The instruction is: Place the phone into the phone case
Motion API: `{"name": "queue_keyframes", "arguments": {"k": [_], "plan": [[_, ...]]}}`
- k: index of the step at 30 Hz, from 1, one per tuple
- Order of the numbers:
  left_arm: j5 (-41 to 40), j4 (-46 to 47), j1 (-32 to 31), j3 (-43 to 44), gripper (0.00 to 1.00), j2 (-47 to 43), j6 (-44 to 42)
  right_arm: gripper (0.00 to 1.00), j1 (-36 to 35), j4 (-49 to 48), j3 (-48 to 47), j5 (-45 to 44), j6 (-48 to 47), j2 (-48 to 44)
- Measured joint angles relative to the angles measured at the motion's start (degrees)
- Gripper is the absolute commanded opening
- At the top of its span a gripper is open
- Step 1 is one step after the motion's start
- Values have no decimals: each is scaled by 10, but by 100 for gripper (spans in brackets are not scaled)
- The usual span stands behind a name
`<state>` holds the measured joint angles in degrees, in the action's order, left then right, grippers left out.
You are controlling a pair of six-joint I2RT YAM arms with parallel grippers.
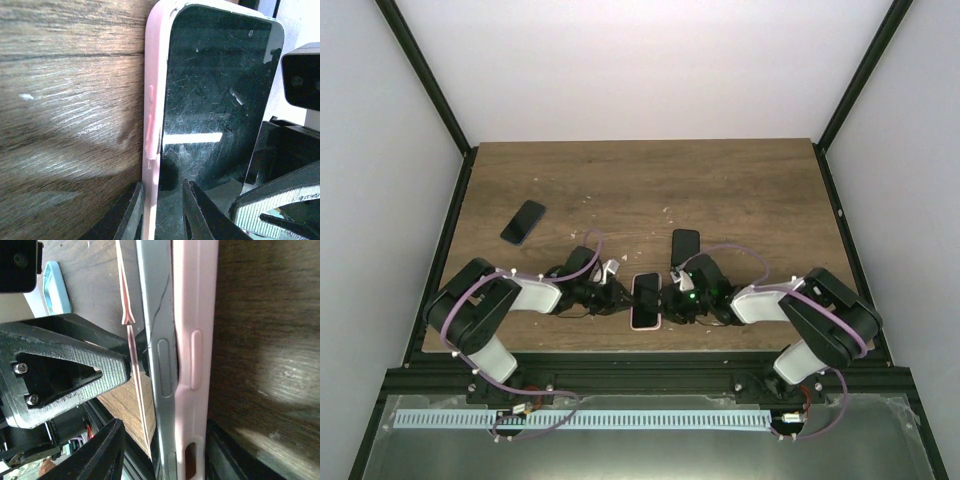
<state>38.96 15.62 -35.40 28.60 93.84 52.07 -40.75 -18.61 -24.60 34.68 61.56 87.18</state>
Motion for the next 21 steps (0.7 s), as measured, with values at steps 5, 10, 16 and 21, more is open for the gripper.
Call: {"name": "queue_keyframes", "arguments": {"k": [5,10,16,21], "plan": [[1,2,0,0,24,2,0,14,-5,-3,11,7,14,-9],[1,3,0,1,24,3,2,1,-14,-15,16,9,16,-26],[1,-14,2,1,35,-10,4,1,-14,-5,22,-7,3,-44],[17,-68,37,1,55,-95,4,1,-14,1,31,-25,-25,-109]]}}
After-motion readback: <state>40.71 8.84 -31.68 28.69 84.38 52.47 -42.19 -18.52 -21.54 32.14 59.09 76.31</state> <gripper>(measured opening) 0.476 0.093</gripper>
